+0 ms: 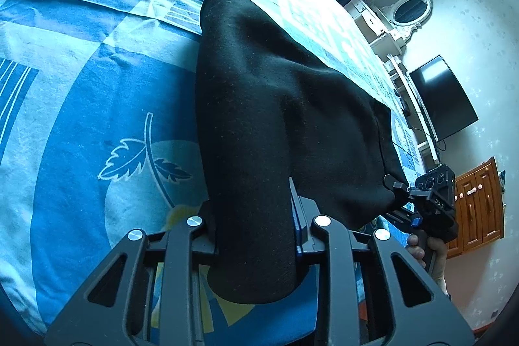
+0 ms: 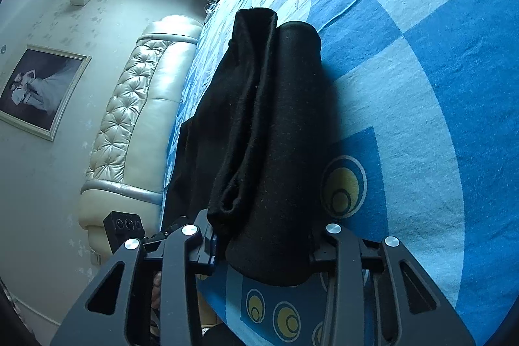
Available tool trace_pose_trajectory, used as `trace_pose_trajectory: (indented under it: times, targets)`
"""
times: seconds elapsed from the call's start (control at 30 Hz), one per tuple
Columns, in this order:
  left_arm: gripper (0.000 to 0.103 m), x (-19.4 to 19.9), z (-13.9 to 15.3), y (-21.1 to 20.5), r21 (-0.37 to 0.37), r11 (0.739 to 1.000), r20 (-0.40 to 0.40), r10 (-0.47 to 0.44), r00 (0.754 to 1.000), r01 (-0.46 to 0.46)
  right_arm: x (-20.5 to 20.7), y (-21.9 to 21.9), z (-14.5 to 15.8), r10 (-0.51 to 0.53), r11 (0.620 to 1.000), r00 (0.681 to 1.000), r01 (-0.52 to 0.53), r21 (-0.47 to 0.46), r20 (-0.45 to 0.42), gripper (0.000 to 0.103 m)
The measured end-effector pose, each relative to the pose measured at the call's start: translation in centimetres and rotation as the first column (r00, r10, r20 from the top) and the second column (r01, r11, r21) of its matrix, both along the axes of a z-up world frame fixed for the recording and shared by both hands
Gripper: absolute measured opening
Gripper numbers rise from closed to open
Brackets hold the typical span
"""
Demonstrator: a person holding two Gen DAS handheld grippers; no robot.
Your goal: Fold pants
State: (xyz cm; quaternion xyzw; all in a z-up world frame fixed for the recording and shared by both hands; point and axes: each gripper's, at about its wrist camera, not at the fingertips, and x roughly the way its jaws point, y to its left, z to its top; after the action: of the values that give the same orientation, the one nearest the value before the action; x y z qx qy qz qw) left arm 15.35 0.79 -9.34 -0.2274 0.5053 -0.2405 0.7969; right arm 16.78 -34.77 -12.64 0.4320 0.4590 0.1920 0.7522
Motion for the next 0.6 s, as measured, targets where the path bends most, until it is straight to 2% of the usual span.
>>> trace_pose_trajectory:
  times: [0.47,0.53,0.6]
  targets:
    - [0.030,-0.1,-0.2,0.2,0.002,1.000,0.002,-0.004,1.000,0.004,-0.7,0.4,-0.6,0.006,1.000,1.000,-0.006,0.021,-0.011,0.037]
    - [0.032,-0.1,-0.3,0.1,-0.002,1.000,0.006,-0.007,1.000,0.007,-0.7,0.2,-0.8,0.006,1.000,1.000,-0.006,0.029,-0.012,0.041]
    - [0.039,0.0,-0.4,0.1,-0.011,1.000,0.012,-0.010,1.000,0.010,-0.8,-0.1,-1.1,0.004,0.998,1.000,-0.003,0.057,-0.010,0.052]
